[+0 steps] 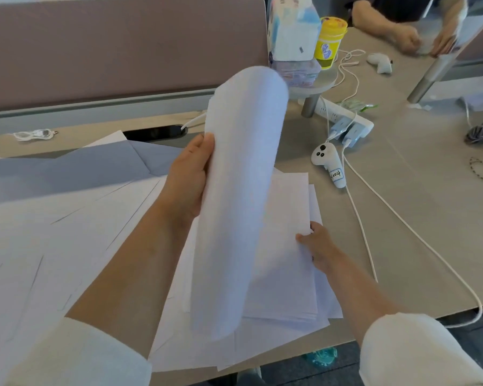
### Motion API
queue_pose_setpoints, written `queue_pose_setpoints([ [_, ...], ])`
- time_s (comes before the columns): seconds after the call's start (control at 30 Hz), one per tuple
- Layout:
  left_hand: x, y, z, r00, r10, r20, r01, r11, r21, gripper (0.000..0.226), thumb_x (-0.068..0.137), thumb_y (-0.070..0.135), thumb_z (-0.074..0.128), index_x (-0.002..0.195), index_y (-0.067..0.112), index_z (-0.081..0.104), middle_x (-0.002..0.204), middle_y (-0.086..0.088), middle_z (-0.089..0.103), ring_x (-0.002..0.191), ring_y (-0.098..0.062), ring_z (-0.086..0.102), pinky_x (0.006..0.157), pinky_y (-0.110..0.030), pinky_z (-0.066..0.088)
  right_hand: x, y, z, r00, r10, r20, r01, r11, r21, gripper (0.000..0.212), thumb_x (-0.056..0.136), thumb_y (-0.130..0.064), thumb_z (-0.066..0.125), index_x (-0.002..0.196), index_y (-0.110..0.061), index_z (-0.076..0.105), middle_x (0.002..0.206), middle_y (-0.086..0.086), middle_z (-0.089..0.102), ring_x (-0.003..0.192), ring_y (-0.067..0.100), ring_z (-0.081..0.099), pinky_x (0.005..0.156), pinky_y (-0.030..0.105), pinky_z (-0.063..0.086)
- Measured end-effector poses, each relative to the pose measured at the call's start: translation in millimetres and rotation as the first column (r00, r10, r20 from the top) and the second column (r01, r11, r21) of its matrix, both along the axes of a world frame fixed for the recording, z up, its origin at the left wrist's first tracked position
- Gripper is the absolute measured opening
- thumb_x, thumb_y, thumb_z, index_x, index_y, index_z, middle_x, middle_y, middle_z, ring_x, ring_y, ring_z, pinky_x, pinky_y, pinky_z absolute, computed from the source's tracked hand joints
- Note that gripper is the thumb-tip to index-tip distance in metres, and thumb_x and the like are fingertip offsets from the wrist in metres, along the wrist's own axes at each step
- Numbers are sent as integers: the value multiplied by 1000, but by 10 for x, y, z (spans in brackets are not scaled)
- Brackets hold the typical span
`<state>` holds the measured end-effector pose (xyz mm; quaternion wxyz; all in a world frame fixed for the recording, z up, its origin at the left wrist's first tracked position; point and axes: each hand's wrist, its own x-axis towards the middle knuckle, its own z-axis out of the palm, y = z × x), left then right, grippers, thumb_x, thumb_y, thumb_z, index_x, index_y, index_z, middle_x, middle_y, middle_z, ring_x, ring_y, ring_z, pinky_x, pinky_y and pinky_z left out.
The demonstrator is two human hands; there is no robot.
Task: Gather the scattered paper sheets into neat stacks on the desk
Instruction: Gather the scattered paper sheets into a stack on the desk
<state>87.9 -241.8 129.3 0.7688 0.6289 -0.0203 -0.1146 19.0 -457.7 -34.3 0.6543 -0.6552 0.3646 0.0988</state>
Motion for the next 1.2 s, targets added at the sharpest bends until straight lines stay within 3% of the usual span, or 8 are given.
queue_pose_setpoints([
  [0.17,83,27,-123,999,22,48,-34,963,267,27,99,32,42,85,20,62,71,8,62,58,-1,58,54,-15,47,-3,-30,8,1000,-3,29,2,999,52,24,88,9,48,104,-7,55,89,8,61,73,22,60,72,41,54],
  [0.33,284,35,-912,999,45,19,-44,660,750,30,96,33,47,101,5,57,91,-4,53,88,-24,51,73,-27,34,20,-64,-1,1000,25,-13,-25,1000,16,32,98,0,36,71,-12,45,68,4,45,52,10,47,40,12,41],
  [0.5,287,31,-1369,973,-83,-213,211,689,693,63,82,18,71,136,5,41,125,-12,58,114,-30,56,96,-35,46,-23,-114,32,999,48,-4,-48,998,49,22,96,-3,42,77,-6,53,67,8,48,59,16,43,43,13,41],
  [0.7,300,29,-1477,972,-160,-174,234,547,804,63,93,13,52,149,16,24,144,-11,44,128,-30,46,106,-37,38,1,-67,-19,999,-31,-40,33,998,55,31,95,-8,41,114,13,54,117,28,61,101,45,59,98,53,46],
  [0.83,189,-60,-1487,992,-33,-122,118,593,797,56,94,17,52,146,10,31,143,-14,45,130,-27,44,108,-33,32,36,-24,17,998,-3,-61,2,1000,-9,40,97,-42,39,92,-10,63,85,11,65,79,21,62,73,34,51],
  [0.9,123,-116,-1502,993,9,-115,85,622,779,54,96,20,50,145,7,32,146,-13,41,133,-26,41,110,-32,29,59,13,42,999,5,-40,-9,993,-121,47,97,-48,37,81,-7,52,66,4,43,58,15,43,55,26,36],
  [1.03,42,-73,-1545,995,96,-40,-14,510,860,46,96,26,46,138,8,44,147,-9,33,134,-28,32,108,-35,29,91,46,1,1000,19,16,-17,993,-117,79,85,-72,29,111,-3,58,104,0,64,100,23,62,96,37,45],
  [1.2,80,169,-1558,955,262,-142,-3,485,875,47,95,18,41,141,11,40,147,-14,32,134,-34,30,109,-40,29,89,46,-27,997,80,-16,-82,962,-261,15,94,-24,47,100,-11,51,98,3,58,92,23,56,87,38,48],
])
